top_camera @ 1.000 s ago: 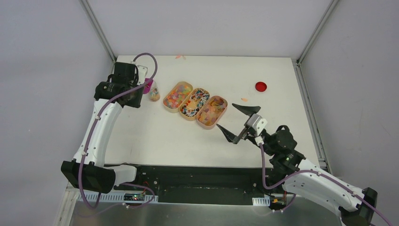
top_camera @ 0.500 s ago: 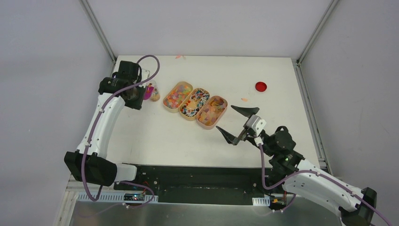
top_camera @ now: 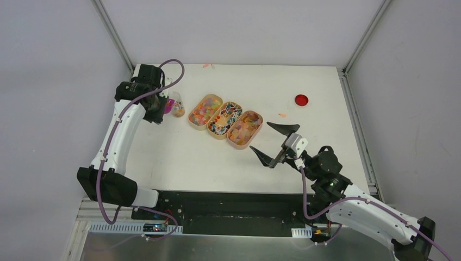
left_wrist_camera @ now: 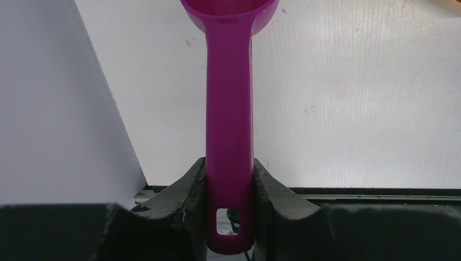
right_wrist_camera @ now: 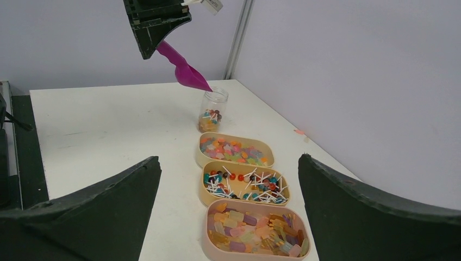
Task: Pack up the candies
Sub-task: Place the fake candies in the packing bottle.
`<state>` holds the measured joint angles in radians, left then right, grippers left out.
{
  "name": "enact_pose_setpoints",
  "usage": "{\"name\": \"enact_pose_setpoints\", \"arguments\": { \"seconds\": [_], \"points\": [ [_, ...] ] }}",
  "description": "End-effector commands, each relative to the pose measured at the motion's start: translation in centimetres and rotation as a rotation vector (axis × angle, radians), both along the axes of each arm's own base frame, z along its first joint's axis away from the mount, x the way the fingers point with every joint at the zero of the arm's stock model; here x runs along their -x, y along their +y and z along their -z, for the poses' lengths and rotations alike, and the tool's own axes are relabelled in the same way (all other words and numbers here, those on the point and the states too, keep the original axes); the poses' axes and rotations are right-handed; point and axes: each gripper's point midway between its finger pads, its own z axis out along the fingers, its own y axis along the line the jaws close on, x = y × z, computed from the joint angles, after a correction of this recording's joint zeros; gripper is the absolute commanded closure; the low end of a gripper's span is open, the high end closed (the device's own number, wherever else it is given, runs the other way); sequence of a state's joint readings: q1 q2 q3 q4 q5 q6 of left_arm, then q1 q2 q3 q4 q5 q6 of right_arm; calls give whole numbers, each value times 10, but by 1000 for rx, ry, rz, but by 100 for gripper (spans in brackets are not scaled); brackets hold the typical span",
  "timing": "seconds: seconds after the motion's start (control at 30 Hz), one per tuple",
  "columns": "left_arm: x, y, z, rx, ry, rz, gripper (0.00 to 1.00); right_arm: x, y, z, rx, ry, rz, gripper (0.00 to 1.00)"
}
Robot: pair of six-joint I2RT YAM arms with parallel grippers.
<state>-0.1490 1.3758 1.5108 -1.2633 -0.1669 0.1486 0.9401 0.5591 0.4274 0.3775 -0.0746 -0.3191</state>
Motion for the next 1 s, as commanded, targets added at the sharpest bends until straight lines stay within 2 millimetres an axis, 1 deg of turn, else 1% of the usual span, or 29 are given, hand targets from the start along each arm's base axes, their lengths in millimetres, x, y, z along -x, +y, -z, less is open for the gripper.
{"name": "enact_pose_setpoints", "arguments": {
  "seconds": [0.0,0.1,0.23,0.3,0.47,0.57,0.67,0.73,0.97],
  "points": [
    [-12,11,-19,-51,-43,-34,100,5,-1,-14,-52,-27,-19,1],
    [-18,7,-15,-41,-18,-18,100,4,0,-13,-46,-27,-20,1],
    [-17,12,-11,-73,4,-11,100,3,1,-11,-36,-23,-17,1],
    [-16,15,-12,-90,9,-10,100,1,2,-9,-33,-22,-14,1],
    [-15,15,-8,-98,31,12,100,-1,5,-6,-17,-16,-15,1],
    [-19,12,-12,-88,18,19,100,-2,4,-5,-15,-18,-8,1],
    [-24,7,-22,-65,-18,36,100,-2,5,-4,-13,-16,-6,1],
    [-26,3,-26,-55,-27,48,100,-3,5,-3,-11,-15,-7,1],
    [-20,4,-13,-83,27,56,100,-3,4,-2,-6,-14,-1,1]
  ]
}}
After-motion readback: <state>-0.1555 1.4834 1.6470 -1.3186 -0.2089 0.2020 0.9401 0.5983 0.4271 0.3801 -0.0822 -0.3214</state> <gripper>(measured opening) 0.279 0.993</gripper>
